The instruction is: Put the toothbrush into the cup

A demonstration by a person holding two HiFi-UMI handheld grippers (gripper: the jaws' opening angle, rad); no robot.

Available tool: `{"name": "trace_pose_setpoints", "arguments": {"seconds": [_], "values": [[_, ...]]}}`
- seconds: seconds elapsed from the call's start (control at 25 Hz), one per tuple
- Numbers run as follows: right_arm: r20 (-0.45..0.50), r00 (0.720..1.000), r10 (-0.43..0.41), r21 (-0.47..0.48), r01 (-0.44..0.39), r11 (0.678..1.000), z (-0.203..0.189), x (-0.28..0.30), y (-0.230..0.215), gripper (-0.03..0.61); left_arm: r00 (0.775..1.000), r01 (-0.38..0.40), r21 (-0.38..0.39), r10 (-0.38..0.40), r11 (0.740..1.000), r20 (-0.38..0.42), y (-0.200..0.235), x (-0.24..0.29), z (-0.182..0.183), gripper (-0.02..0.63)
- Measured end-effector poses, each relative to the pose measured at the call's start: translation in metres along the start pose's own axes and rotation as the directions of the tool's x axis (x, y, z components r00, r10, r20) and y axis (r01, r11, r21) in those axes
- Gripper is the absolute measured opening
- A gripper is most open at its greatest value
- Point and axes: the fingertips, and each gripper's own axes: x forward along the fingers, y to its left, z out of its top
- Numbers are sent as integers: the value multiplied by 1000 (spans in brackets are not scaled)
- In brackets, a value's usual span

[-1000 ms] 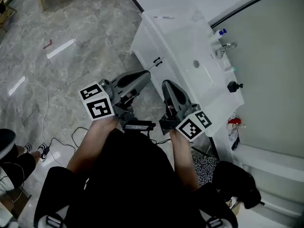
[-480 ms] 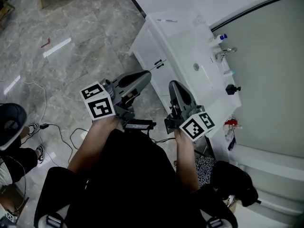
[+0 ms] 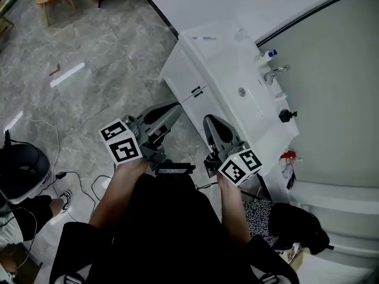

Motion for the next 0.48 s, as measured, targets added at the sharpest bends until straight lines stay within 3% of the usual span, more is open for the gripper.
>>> {"name": "trace_pose_setpoints", "arguments": {"seconds": [0.24, 0.48], "values": [[-15, 999, 29, -25, -29, 999, -4, 10, 7, 46, 1000, -4, -1, 4, 1000, -18, 5, 0, -6, 9], [37, 995, 94, 51, -96, 994, -5, 24, 0, 52, 999, -23, 26, 24, 999, -30, 18, 5, -9, 9]]}}
